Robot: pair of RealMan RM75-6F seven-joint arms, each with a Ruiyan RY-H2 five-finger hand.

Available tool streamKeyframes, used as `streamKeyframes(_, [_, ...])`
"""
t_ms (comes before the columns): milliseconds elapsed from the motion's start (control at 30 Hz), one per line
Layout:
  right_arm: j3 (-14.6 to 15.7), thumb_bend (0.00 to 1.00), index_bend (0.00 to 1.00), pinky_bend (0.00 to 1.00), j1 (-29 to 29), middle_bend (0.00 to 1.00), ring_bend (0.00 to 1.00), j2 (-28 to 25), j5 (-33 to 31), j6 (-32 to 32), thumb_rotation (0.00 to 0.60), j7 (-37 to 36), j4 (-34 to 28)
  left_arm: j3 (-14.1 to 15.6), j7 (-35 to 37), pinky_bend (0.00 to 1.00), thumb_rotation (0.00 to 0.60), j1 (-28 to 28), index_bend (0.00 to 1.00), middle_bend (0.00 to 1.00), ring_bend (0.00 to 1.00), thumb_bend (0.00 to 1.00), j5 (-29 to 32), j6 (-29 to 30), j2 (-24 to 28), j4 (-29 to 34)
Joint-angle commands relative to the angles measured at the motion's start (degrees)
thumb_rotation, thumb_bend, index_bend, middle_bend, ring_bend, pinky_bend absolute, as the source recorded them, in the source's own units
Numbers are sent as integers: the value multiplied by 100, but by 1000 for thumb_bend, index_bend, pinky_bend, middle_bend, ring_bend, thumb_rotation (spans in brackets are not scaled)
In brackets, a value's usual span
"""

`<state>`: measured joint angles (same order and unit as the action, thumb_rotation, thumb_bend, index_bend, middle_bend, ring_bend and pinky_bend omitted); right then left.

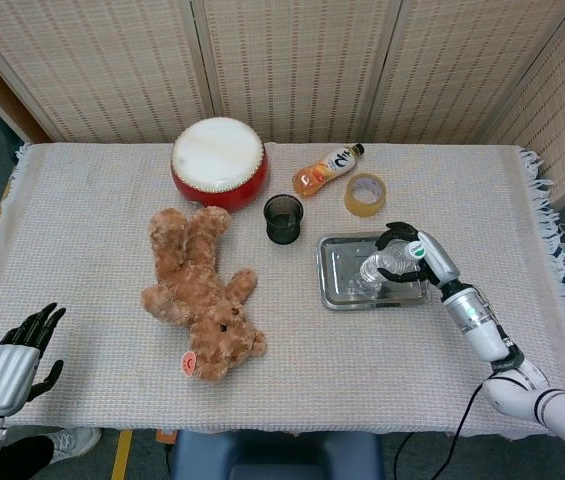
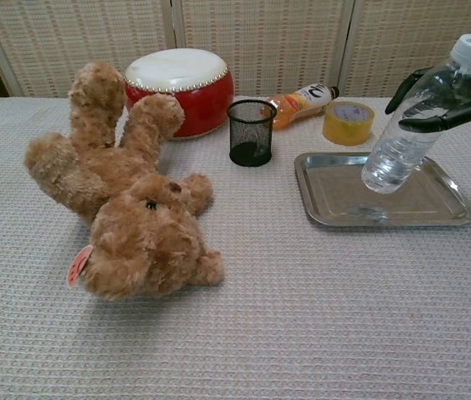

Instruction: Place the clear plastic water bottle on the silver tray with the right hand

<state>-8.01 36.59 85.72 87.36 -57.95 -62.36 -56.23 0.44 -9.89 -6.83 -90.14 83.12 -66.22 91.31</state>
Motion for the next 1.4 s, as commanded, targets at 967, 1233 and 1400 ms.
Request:
streamKeyframes(967, [568,31,0,35,0,17,0,228,344,-552,600,-159,950,36,24,309,600,1,35,27,119,417,-67,44,10,21])
streamKeyframes(1233, [740,30,0,17,-778,0,0,-922,113,-1120,600,1841,-117,34,79,310,600,25,35,28,118,416,-82,102,35,40])
streamKeyframes(1400, [724,29,0,17,-1447,0,0,-1734,-421,-1590,600,4068,-1853,42,79,310,600,19,35,27,118,418,-106,99,24,23])
